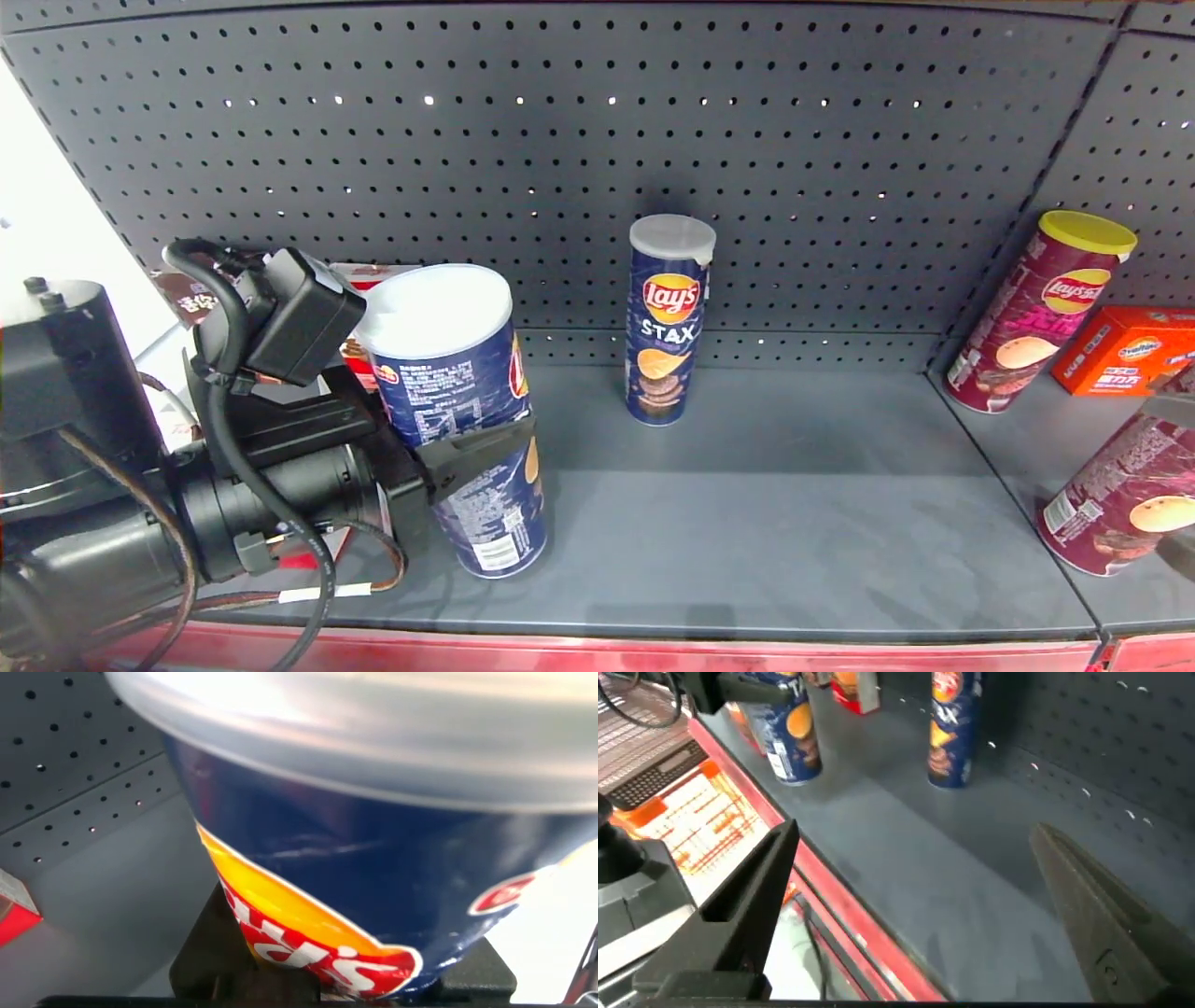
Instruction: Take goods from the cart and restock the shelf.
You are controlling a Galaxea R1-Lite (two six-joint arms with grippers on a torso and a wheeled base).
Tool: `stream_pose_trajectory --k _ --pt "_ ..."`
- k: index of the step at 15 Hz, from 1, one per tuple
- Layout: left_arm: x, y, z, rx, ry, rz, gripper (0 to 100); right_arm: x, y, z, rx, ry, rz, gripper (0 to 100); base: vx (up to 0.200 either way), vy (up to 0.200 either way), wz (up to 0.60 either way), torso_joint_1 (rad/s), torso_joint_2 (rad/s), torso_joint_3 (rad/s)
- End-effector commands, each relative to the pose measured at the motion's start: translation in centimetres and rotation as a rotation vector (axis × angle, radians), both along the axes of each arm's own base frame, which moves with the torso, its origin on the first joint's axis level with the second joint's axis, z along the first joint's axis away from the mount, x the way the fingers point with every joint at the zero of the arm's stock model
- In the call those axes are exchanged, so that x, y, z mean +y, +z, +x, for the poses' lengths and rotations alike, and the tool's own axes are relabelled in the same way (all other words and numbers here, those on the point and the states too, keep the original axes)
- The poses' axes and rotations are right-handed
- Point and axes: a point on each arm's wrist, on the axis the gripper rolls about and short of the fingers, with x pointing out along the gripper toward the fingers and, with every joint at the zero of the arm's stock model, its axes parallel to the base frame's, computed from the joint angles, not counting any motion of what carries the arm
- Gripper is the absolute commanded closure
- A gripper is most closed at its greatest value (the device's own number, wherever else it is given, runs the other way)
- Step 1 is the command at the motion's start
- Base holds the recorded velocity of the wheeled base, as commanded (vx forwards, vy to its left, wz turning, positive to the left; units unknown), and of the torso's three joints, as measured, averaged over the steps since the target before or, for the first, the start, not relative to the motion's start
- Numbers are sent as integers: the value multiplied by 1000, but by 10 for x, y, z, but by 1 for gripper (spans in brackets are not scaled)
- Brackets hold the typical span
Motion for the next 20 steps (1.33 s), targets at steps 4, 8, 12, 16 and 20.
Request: stream_pose_trajectory --k 4,8,12,16,20 --pt "1 -1 1 3 -1 1 100 34 12 43 55 78 -31 0 0 0 0 0 0 0" --pt "2 0 1 0 5 -1 100 51 9 59 90 109 -53 0 0 0 0 0 0 0" --pt "2 0 2 2 5 0 100 70 -2 76 128 138 -79 0 0 0 0 0 0 0" --pt "3 0 2 2 9 0 100 91 -4 96 98 138 -65 0 0 0 0 0 0 0" --pt "6 -1 4 3 27 1 100 97 -11 108 125 140 -72 0 0 0 0 0 0 0"
